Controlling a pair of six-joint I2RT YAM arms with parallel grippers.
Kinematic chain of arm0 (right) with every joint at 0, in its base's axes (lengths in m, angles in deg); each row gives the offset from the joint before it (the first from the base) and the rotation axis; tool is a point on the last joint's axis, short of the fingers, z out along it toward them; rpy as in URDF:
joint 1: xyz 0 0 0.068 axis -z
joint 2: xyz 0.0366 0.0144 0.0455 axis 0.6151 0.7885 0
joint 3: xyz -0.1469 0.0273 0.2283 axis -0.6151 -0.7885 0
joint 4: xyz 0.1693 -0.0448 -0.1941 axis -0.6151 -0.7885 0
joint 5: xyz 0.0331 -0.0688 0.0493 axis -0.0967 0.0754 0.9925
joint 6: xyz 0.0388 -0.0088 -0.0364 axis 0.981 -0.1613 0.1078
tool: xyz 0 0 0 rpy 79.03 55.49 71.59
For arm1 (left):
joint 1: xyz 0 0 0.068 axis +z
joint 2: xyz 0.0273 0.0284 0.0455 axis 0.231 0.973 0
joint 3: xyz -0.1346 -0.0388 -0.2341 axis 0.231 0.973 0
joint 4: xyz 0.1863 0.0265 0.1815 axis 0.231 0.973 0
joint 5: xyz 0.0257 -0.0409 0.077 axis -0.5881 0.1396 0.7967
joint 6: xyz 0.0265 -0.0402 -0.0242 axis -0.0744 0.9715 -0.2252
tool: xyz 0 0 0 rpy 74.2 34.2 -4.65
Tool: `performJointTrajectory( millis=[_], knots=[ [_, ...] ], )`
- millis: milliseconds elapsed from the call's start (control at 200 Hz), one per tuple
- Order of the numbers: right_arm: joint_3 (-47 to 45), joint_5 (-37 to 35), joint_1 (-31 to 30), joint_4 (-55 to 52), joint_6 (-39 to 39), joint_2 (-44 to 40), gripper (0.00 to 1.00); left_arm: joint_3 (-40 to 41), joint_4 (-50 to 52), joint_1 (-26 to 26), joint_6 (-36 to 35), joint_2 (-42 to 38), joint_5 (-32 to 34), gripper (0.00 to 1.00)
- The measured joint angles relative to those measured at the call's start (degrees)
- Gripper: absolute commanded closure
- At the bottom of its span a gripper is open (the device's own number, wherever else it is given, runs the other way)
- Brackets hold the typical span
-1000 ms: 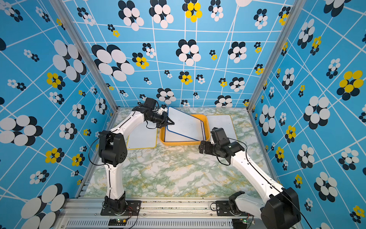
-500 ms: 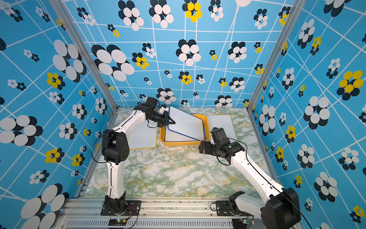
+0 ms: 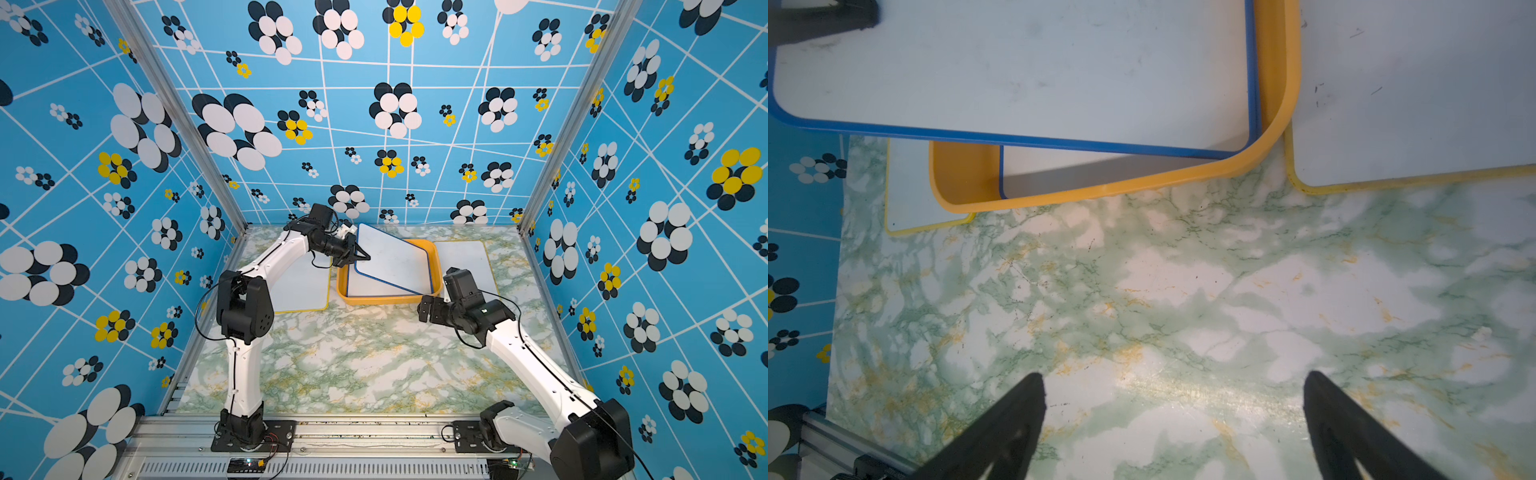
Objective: Put the whiteboard into the storage box
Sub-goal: Place the whiteboard in the storage box.
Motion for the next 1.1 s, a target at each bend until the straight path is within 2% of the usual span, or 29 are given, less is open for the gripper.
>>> performJointTrajectory(
  millis=[100, 330, 490, 925, 1099],
  knots=[
    [-0.28, 0.00, 0.00, 0.00, 0.17, -0.07, 0.01, 0.87, -1.05, 0.00, 0.09, 0.00, -0.33, 0.93],
    [-0.44, 0.02, 0.00, 0.04, 1.05, -0.11, 0.01, 2.49, -1.62, 0.11, -0.17, 0.00, 0.44, 0.87],
    [-0.48, 0.02, 0.00, 0.04, 1.25, -0.11, 0.01, 4.26, -0.13, 0.28, -1.01, 0.00, 4.26, 0.77],
    [-0.46, 0.00, 0.00, 0.04, 1.27, -0.04, 0.01, 5.79, 4.72, 1.51, -2.97, 1.18, 11.26, 0.62],
    [-0.46, 0.00, 0.00, 0.09, 1.25, 0.66, 0.01, 5.79, 6.62, 1.51, -2.99, 1.99, 13.29, 0.60]
  ],
)
